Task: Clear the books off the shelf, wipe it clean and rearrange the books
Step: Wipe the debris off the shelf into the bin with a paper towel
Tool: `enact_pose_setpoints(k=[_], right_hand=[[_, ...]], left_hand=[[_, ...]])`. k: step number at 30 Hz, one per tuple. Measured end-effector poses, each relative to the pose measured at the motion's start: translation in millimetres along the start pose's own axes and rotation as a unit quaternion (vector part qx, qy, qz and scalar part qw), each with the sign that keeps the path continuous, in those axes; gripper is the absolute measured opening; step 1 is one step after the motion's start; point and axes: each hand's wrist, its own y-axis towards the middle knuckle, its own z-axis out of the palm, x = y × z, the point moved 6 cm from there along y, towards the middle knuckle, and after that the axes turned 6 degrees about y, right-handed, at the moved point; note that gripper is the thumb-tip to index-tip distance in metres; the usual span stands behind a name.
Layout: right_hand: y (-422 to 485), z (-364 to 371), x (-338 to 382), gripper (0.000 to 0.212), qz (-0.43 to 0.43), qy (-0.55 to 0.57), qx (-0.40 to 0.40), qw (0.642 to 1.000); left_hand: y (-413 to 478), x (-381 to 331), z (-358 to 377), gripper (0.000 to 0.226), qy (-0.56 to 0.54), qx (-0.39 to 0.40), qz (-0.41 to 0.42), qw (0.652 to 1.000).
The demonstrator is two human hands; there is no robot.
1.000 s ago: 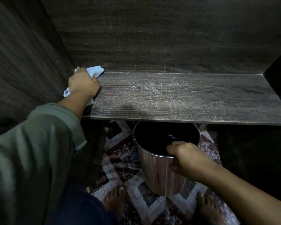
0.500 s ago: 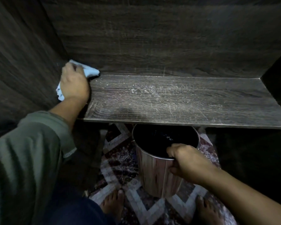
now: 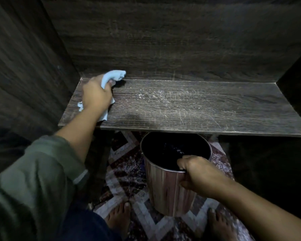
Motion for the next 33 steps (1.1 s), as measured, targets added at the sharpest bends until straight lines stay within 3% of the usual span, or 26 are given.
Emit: enact_pose_setpoints(k=[4,6,8,11,16,18,22,25,28,31,33], right_hand=[[1,0,0,0.029,-0.004,0.005,-0.008,1.000],[0,0,-2,0.033,-0.002,0.007,-0.005,1.000],[-1,0,-3,0.035,0.000,0.008,-0.002,1.000],[-1,2,-4,0.032,0.005,0.014,-0.003,1.000],[-2,4,-4,0.032,0.005,0.008,0.005,1.000],[-2,4,-4,0.033,0.008,0.009,0.000,1.000],[0,4,-2,0.033,-0.001,0.010,0.000,1.000],[-2,3,-2,0.032,-0.004,0.014,0.003,1.000],[-3,5,-3,0.034,0.000,0.020,0.003,1.000],[-2,9,-6,0.037,0.007,0.018,0.008,1.000],[-2,10,-7,0.038,0.010,0.015,0.008,1.000]], left_hand=[[3,6,-19,0.045,0.155,-0.128,-0.007,0.980],[20,26,-16,0.042,0.236,-0.082,-0.026,0.968],[31,34,-3,0.045,0.267,0.013,-0.033,0.963],[32,31,2,0.054,0.212,0.079,-0.092,0.970],[10,4,-9,0.043,0.045,0.105,-0.099,0.988],[-4,-5,-14,0.039,0.015,0.077,-0.120,0.990],[-6,7,-47,0.040,0.193,-0.072,-0.017,0.978],[-16,34,-38,0.042,0.230,-0.035,0.052,0.971],[-31,43,-26,0.043,0.158,0.015,-0.036,0.987],[-39,22,-29,0.044,0.081,-0.013,-0.189,0.979],[-52,-5,-25,0.041,-0.005,-0.025,-0.212,0.977]])
